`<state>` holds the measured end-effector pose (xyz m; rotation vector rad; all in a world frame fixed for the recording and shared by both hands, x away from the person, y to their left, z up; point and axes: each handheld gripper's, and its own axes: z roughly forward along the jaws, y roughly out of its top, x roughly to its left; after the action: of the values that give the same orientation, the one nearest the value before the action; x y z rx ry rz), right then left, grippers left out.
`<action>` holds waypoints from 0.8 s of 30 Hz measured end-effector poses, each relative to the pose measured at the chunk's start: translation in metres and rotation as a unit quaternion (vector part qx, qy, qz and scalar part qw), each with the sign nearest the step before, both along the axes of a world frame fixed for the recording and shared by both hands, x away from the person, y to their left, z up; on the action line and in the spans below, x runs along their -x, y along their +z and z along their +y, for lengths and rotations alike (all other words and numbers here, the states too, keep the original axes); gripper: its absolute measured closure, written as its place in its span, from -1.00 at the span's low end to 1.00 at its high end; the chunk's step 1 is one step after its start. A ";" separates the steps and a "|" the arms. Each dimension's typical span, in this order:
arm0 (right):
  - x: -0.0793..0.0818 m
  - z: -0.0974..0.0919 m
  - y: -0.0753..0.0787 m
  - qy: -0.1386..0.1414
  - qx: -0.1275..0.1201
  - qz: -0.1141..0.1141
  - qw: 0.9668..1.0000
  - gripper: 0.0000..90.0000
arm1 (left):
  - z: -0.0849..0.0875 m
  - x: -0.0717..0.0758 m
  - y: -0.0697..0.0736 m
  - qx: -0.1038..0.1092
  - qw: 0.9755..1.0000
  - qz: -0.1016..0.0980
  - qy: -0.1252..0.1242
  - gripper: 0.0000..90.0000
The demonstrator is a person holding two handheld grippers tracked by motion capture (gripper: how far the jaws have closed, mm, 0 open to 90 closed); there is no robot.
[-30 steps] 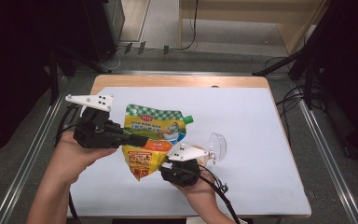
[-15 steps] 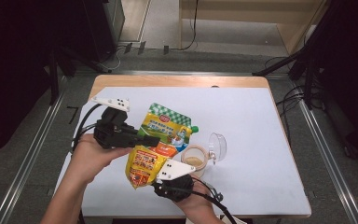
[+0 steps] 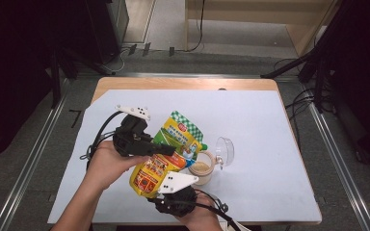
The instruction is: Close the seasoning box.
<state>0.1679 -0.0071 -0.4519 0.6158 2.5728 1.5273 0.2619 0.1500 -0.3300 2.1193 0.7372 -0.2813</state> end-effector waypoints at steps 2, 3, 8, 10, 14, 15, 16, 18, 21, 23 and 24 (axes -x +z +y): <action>0.001 0.001 0.000 0.003 0.002 0.002 1.000 0.53 | -0.002 -0.002 -0.003 -0.008 1.000 0.008 0.001 0.88; 0.002 0.001 0.000 0.004 0.002 0.002 1.000 0.52 | -0.003 -0.003 -0.005 -0.011 1.000 0.009 0.002 0.87; 0.002 0.005 -0.003 0.009 0.002 0.025 1.000 0.51 | -0.008 -0.007 -0.012 -0.024 0.999 0.032 0.007 0.85; 0.002 0.005 -0.004 0.009 0.000 0.028 1.000 0.51 | -0.011 -0.007 -0.013 -0.029 0.999 0.038 0.007 0.81; 0.001 0.005 -0.004 0.011 -0.009 0.040 0.999 0.50 | -0.015 -0.008 -0.014 -0.032 0.999 0.043 0.008 0.75; 0.001 0.005 -0.003 0.011 -0.009 0.041 0.999 0.50 | -0.015 -0.009 -0.015 -0.035 0.998 0.043 0.006 0.75; 0.001 0.005 -0.003 0.011 -0.009 0.042 0.999 0.50 | -0.016 -0.010 -0.015 -0.035 0.998 0.045 0.009 0.74; 0.001 0.005 -0.003 0.012 -0.010 0.040 0.999 0.49 | -0.016 -0.010 -0.016 -0.037 0.998 0.047 0.009 0.73; 0.003 0.006 -0.003 0.017 -0.013 0.043 0.999 0.48 | -0.022 -0.012 -0.018 -0.044 0.998 0.054 0.011 0.65; 0.003 0.006 -0.002 0.018 -0.014 0.039 0.999 0.48 | -0.024 -0.013 -0.019 -0.045 0.997 0.059 0.018 0.61; 0.003 0.006 -0.002 0.019 -0.015 0.038 0.999 0.48 | -0.025 -0.015 -0.020 -0.047 0.997 0.062 0.019 0.58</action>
<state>0.1648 -0.0007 -0.4538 0.6447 2.6350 1.5878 0.2764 0.1254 -0.3496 2.1897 0.8774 -0.3677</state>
